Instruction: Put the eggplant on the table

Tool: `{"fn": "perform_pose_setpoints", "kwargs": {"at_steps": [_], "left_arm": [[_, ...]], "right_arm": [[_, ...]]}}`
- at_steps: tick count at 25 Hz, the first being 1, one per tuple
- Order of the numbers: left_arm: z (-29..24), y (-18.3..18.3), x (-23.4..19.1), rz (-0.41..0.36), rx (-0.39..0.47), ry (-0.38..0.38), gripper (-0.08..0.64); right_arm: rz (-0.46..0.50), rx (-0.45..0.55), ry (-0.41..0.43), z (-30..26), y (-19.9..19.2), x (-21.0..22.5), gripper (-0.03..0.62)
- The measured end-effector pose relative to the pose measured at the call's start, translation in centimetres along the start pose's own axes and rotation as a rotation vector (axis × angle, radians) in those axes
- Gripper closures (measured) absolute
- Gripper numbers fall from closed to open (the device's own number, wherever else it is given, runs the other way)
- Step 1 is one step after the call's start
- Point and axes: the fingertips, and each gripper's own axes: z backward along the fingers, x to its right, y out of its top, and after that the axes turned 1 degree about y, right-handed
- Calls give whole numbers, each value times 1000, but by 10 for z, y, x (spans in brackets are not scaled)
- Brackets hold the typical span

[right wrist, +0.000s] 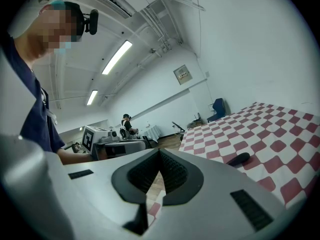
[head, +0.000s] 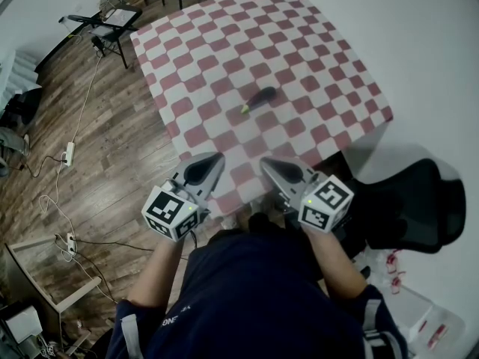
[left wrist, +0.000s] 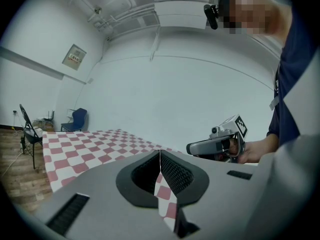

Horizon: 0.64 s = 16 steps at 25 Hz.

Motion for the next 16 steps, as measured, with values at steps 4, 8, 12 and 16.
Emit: {"fn": "perform_pose_setpoints", "kwargs": {"at_steps": [4,8,12,16], "left_arm": [[1,1,-1,2,2,2,531],[1,0,-2,2,4,4,531],[1,-1,-2,3,-1,5,531],[-1,-1,-4,4,-4,5,531]], "right_arm": [[3,-4,4,-2,0,-2,577],[10,-11,9,-4,-2,-3,577],[9,-18,11,-4,-3,-3,578],[9,-18,15,-6,-3,-1,577]]}}
